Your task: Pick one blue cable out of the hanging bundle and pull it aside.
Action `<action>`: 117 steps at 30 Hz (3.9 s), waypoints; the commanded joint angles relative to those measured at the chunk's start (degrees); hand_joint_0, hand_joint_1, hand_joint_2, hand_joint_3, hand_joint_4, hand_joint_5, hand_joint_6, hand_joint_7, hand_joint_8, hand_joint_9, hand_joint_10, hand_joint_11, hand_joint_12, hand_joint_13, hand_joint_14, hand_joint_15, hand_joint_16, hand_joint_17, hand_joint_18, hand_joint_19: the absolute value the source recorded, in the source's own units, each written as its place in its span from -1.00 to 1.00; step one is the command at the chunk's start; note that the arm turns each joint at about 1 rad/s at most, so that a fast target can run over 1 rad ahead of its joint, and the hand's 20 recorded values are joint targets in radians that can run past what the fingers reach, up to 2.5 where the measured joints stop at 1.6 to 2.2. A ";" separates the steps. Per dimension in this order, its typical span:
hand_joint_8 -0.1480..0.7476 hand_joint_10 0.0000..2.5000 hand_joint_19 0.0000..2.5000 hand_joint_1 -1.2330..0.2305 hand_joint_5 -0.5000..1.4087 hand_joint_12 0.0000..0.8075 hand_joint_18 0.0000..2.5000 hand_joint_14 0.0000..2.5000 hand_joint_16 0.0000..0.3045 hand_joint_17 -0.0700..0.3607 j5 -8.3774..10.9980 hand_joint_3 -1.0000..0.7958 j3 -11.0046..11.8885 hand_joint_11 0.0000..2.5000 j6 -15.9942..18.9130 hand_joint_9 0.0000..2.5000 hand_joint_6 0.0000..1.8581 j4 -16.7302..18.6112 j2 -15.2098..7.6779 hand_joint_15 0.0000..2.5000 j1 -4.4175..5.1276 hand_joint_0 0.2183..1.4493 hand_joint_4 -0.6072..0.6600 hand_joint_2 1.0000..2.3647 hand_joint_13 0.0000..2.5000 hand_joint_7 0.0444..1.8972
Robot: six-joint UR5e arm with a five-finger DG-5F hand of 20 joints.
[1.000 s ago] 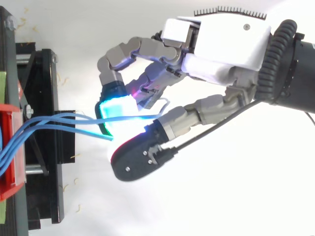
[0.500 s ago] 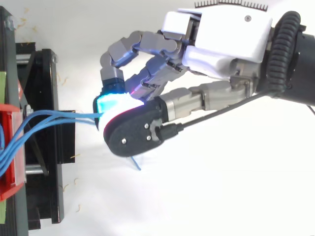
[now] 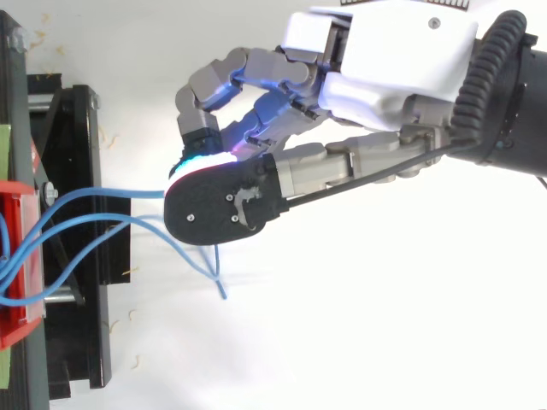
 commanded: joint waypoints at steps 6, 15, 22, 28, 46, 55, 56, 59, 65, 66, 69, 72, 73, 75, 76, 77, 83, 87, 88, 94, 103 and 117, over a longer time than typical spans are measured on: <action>0.04 -0.99 -0.62 -0.30 -0.64 0.10 -0.46 -0.99 -0.59 -0.03 -0.03 0.11 0.09 -0.68 -0.01 -0.36 -0.03 -0.01 0.00 -0.68 -0.09 -0.43 0.14 -0.97 -0.45 0.42; 0.01 -0.99 -0.63 -0.33 -0.63 0.07 -0.44 -0.99 -0.60 -0.04 0.06 0.23 0.35 -0.67 0.26 -0.32 -0.01 -0.19 0.00 -0.69 -0.26 -0.36 -0.07 -0.98 -0.43 0.51; 0.04 -0.99 -0.62 -0.27 -0.60 0.11 -0.40 -0.99 -0.57 0.02 -0.03 0.27 1.41 -0.68 0.17 -0.24 -0.01 -1.60 0.00 -0.63 -0.70 -0.44 -0.13 -0.64 -0.35 0.54; 0.05 -0.99 -0.61 -0.23 -0.58 0.12 -0.39 -0.99 -0.56 0.03 0.33 0.26 1.41 -0.69 0.17 -0.21 -0.02 -1.86 0.00 -0.61 -0.79 -0.49 -0.13 -0.43 -0.33 0.55; 0.06 -0.99 -0.60 -0.22 -0.58 0.12 -0.36 -0.99 -0.56 0.02 0.50 0.25 -0.26 -0.68 -0.27 -0.17 -0.03 -1.60 -0.09 -0.58 -0.70 -0.51 -0.08 -0.35 -0.29 0.56; 0.07 -0.99 -0.60 -0.22 -0.57 0.13 -0.35 -0.99 -0.56 0.02 0.06 0.25 -7.29 -0.66 -0.10 -0.17 -0.03 6.23 -0.09 -0.58 -0.35 -0.51 -0.08 -0.36 -0.29 0.56; 0.06 -0.99 -0.60 -0.22 -0.57 0.13 -0.35 -0.99 -0.56 0.02 0.06 0.24 -7.38 -0.67 -0.27 -0.17 -0.03 7.98 -0.09 -0.58 -0.35 -0.51 -0.08 -0.35 -0.29 0.56; 0.07 -0.99 -0.60 -0.22 -0.57 0.13 -0.35 -0.99 -0.56 0.02 0.06 0.24 -7.38 -0.64 -0.36 -0.16 -0.03 10.36 -0.09 -0.57 -0.44 -0.51 -0.08 -0.36 -0.29 0.55; 0.09 -0.99 -0.59 -0.23 -0.58 0.13 -0.35 -0.99 -0.57 0.02 0.41 0.25 -7.38 -0.46 -0.45 -0.11 -0.03 11.85 -0.09 -0.57 -0.35 -0.50 -0.08 -0.39 -0.28 0.54; 0.09 -0.99 -0.60 -0.23 -0.58 0.13 -0.35 -0.99 -0.57 0.01 0.41 0.25 -7.38 -0.40 -0.45 -0.09 -0.03 11.85 -0.09 -0.57 -0.35 -0.49 -0.08 -0.42 -0.28 0.55; 0.10 -0.99 -0.60 -0.24 -0.58 0.13 -0.35 -0.99 -0.57 0.01 0.41 0.25 -7.38 -0.32 -0.45 -0.07 -0.03 11.85 -0.09 -0.57 -0.35 -0.49 -0.08 -0.43 -0.28 0.55; 0.12 -0.99 -0.60 -0.24 -0.58 0.13 -0.35 -0.99 -0.57 0.01 0.50 0.25 -7.47 -0.19 -0.45 -0.05 -0.02 11.85 -0.09 -0.56 -0.26 -0.49 -0.08 -0.44 -0.28 0.54; 0.13 -0.99 -0.60 -0.24 -0.58 0.14 -0.35 -0.99 -0.57 0.01 0.41 0.25 -7.38 -0.08 -0.45 -0.01 -0.02 11.85 -0.09 -0.54 -0.35 -0.49 -0.08 -0.45 -0.28 0.53; 0.15 -0.99 -0.60 -0.25 -0.58 0.13 -0.35 -0.99 -0.57 0.01 0.41 0.24 -7.47 -0.06 -0.45 -0.01 -0.02 11.85 -0.09 -0.55 -0.26 -0.49 -0.08 -0.45 -0.27 0.53; 0.15 -0.99 -0.60 -0.25 -0.58 0.13 -0.35 -0.99 -0.57 0.01 0.41 0.25 -7.38 -0.06 -0.45 -0.01 -0.02 11.94 -0.09 -0.55 -0.26 -0.49 -0.08 -0.45 -0.27 0.53; 0.14 -0.99 -0.60 -0.25 -0.58 0.14 -0.35 -0.99 -0.57 0.01 0.41 0.26 -7.47 -0.05 -0.45 -0.01 -0.02 11.94 -0.09 -0.54 -0.35 -0.48 -0.07 -0.48 -0.27 0.54; 0.14 -1.00 -0.60 -0.25 -0.58 0.14 -0.34 -0.99 -0.57 0.01 0.50 0.25 -7.38 0.07 -0.45 0.03 -0.02 11.94 -0.09 -0.54 -0.35 -0.48 -0.08 -0.48 -0.27 0.53; 0.14 -0.88 -0.60 -0.26 -0.58 0.13 -0.34 -0.99 -0.57 0.00 0.50 0.26 -7.47 0.14 -0.45 0.04 -0.02 11.94 -0.09 -0.53 -0.35 -0.47 -0.08 -0.52 -0.27 0.52; 0.14 -0.87 -0.61 -0.26 -0.58 0.13 -0.34 -0.99 -0.57 0.00 0.50 0.25 -7.38 0.14 -0.45 0.04 -0.02 11.85 -0.09 -0.53 -0.26 -0.47 -0.08 -0.52 -0.27 0.52; 0.14 -0.67 -0.61 -0.27 -0.58 0.13 -0.35 -0.99 -0.58 0.00 0.50 0.25 -7.47 0.13 -0.45 0.02 -0.02 11.94 0.00 -0.52 -0.26 -0.47 -0.07 -0.54 -0.27 0.52; 0.14 -0.61 -0.60 -0.28 -0.59 0.14 -0.35 -0.99 -0.58 0.00 0.50 0.26 -7.47 0.11 -0.45 0.00 -0.02 11.94 -0.09 -0.52 -0.26 -0.45 -0.08 -0.59 -0.26 0.51; 0.13 -0.65 -0.59 -0.28 -0.59 0.13 -0.34 -0.99 -0.58 0.00 0.50 0.26 -7.47 0.11 -0.45 0.00 -0.02 11.94 -0.09 -0.51 -0.35 -0.45 -0.08 -0.61 -0.26 0.50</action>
